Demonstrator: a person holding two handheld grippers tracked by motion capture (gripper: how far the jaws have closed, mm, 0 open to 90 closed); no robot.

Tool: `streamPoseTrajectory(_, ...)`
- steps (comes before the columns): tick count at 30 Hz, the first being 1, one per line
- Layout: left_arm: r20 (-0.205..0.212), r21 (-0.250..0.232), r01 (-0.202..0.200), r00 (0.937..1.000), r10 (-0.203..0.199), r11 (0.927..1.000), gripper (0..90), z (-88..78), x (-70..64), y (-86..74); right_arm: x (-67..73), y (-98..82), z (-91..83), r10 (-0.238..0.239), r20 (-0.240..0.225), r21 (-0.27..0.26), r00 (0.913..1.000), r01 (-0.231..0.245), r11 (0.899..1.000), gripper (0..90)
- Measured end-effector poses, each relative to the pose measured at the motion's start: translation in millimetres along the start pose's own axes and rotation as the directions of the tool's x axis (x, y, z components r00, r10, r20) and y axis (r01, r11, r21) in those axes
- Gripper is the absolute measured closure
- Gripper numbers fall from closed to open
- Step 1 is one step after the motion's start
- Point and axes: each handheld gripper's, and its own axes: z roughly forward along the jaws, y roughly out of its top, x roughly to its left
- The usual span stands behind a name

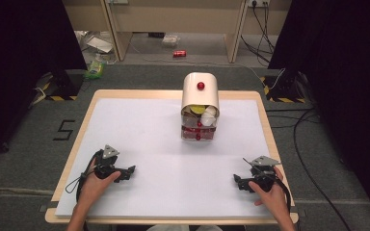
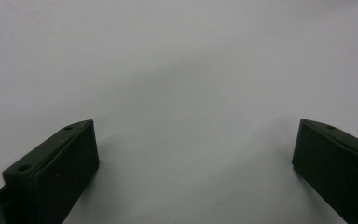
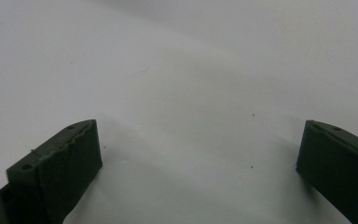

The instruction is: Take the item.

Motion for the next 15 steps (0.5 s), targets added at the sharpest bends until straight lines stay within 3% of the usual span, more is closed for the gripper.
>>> streamPoseTrajectory(4, 0.000, 0.000, 0.000, 1.0000, 0.000, 1.0000, 0.0, 0.0, 0.0, 0.0, 0.0, -0.1, -0.7, 0.005, -0.001, -0.005, 1.0000, -0.005, 1.000, 2.1)
streamPoseTrajectory(6, 0.000, 0.000, 0.000, 1.0000, 0.000, 1.0000, 0.0, 0.0, 0.0, 0.0, -0.6, 0.1, -3.6, -0.004, -0.009, -0.038, 1.0000, 0.004, 0.999, 20.5)
streamPoseTrajectory(8, 0.000, 0.000, 0.000, 1.0000, 0.000, 1.0000, 0.0, 0.0, 0.0, 0.0, 0.4, 0.9, -4.8, 0.005, -0.015, -0.043, 0.9999, -0.006, 0.999, 21.5)
streamPoseTrajectory(9, 0.000, 0.000, 0.000, 1.0000, 0.000, 1.0000, 0.0, 0.0, 0.0, 0.0, 2.0, 3.5, -6.3, -0.005, -0.017, -0.067, 0.9998, 0.004, 0.998, 12.0)
streamPoseTrajectory(12, 0.000, 0.000, 0.000, 1.0000, 0.000, 1.0000, 0.0, 0.0, 0.0, 0.0, 6.0, 6.9, -8.7, -0.020, -0.024, -0.093, 0.9995, 0.018, 0.995, 19.7)
streamPoseTrajectory(13, 0.000, 0.000, 0.000, 1.0000, 0.000, 1.0000, 0.0, 0.0, 0.0, 0.0, 9.1, 9.5, -10.6, -0.029, -0.031, -0.108, 0.9991, 0.026, 0.994, 15.6)
streamPoseTrajectory(15, 0.000, 0.000, 0.000, 1.0000, 0.000, 1.0000, 0.0, 0.0, 0.0, 0.1, 16.6, 16.2, -14.2, -0.058, -0.044, -0.148, 0.9973, 0.051, 0.988, 17.8)
